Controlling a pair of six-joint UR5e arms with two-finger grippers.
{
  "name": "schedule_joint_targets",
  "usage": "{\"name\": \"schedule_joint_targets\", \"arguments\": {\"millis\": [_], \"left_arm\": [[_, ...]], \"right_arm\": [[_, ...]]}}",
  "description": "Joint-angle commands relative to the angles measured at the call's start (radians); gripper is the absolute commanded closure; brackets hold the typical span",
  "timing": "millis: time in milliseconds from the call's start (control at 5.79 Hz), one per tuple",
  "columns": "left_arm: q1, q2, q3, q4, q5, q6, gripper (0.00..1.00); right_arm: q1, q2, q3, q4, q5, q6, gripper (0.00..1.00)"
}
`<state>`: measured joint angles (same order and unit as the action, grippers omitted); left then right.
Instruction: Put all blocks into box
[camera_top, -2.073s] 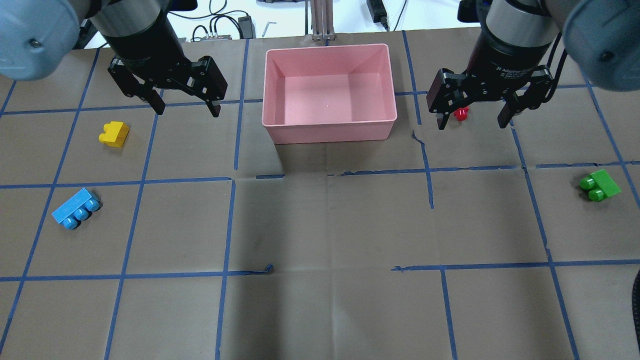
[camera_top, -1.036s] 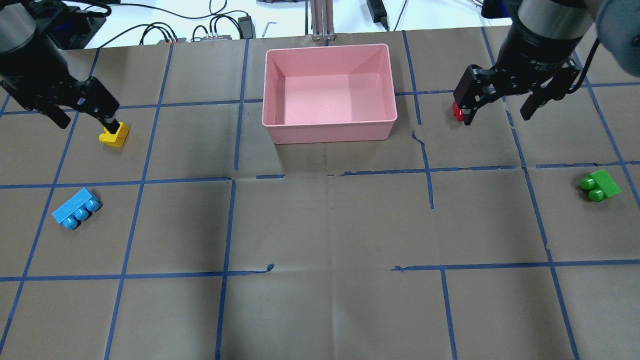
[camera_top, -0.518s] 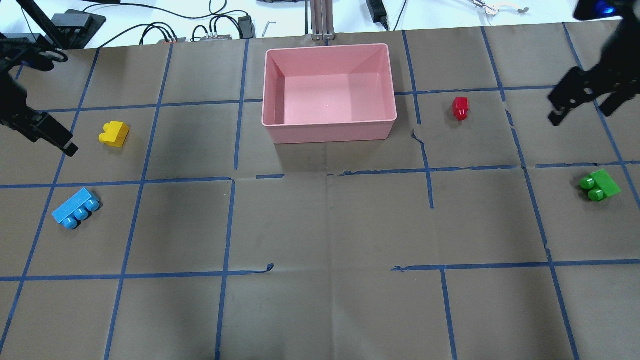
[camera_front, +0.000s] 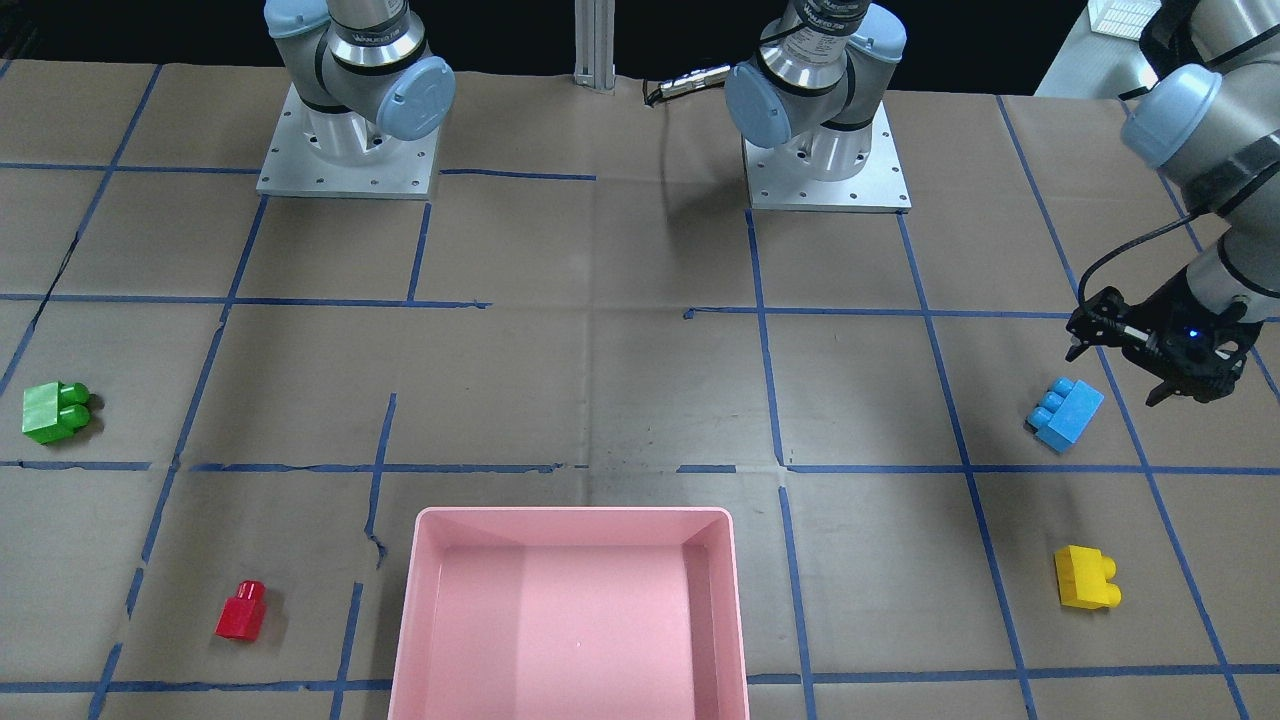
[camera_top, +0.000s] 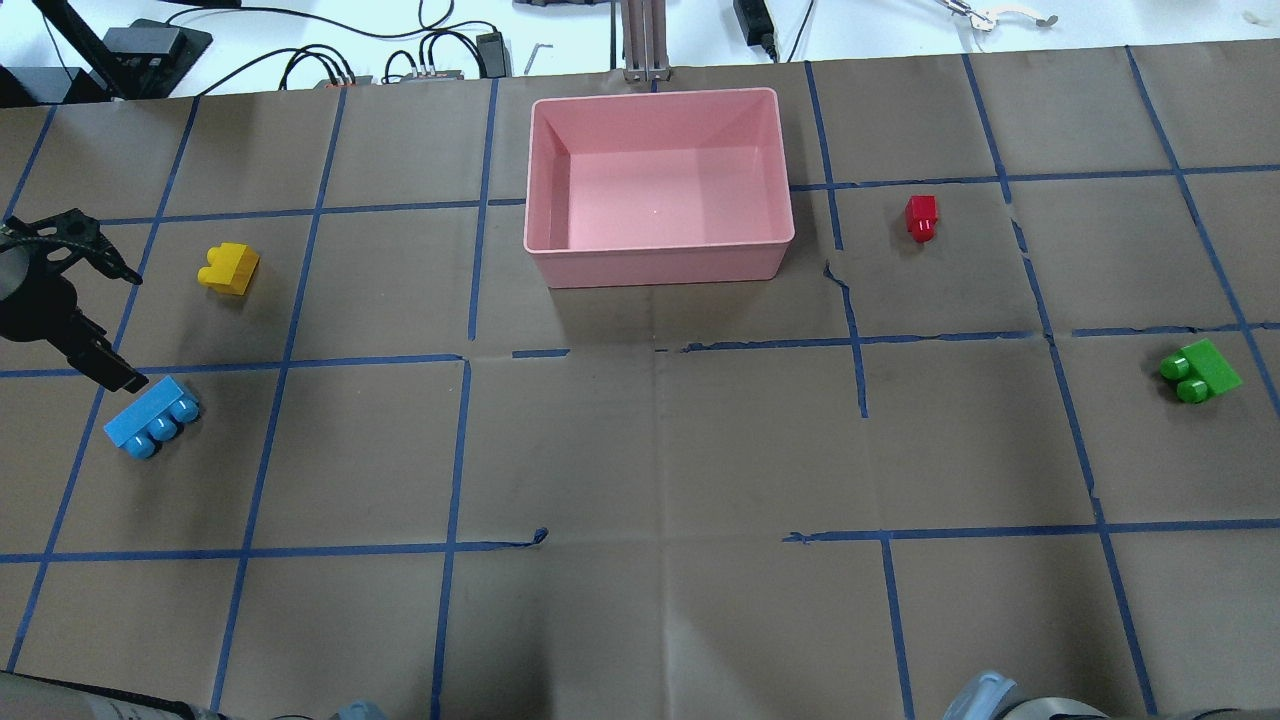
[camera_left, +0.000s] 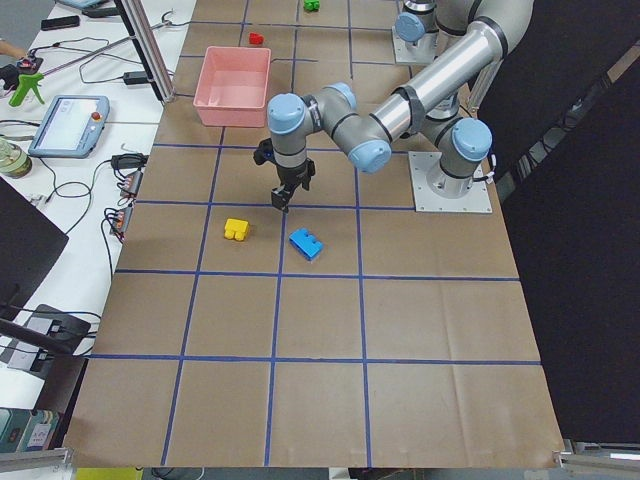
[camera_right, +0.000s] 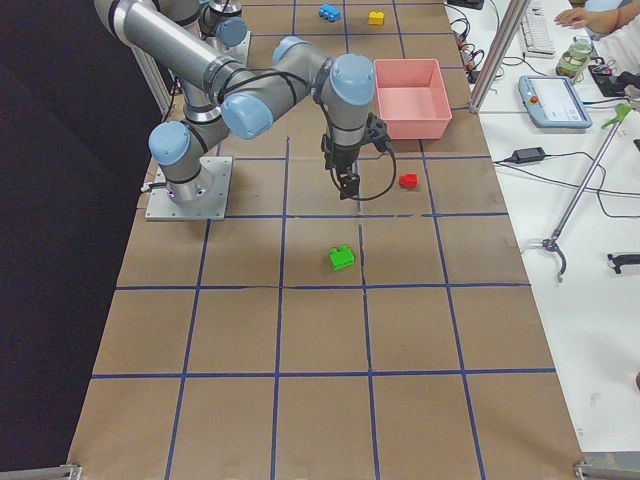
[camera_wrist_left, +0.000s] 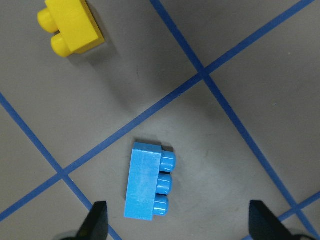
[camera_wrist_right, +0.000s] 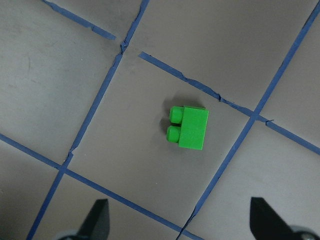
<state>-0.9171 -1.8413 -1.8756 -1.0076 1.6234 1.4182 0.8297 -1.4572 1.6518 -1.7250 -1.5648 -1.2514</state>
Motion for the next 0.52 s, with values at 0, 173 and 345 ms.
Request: {"name": "schedule_joint_targets", "arguments": {"millis": [0,173,345], "left_arm": [[0.034,-0.099,-0.049,0.155,0.004,0.048,0.01],[0.037,-0.105,-0.060,0.167,0.004,0.053,0.01],[0.046,-0.121,-0.068,0.173,-0.002,0.083,0.01]], "right_arm": [[-0.009,0.111,0.044,-0.145,0.002,-0.033,0.00],[-0.009,0.174,0.093,-0.269,-0.001,-0.017,0.00],[-0.009,0.182,0.161,-0.328,0.008,0.025,0.00]]}}
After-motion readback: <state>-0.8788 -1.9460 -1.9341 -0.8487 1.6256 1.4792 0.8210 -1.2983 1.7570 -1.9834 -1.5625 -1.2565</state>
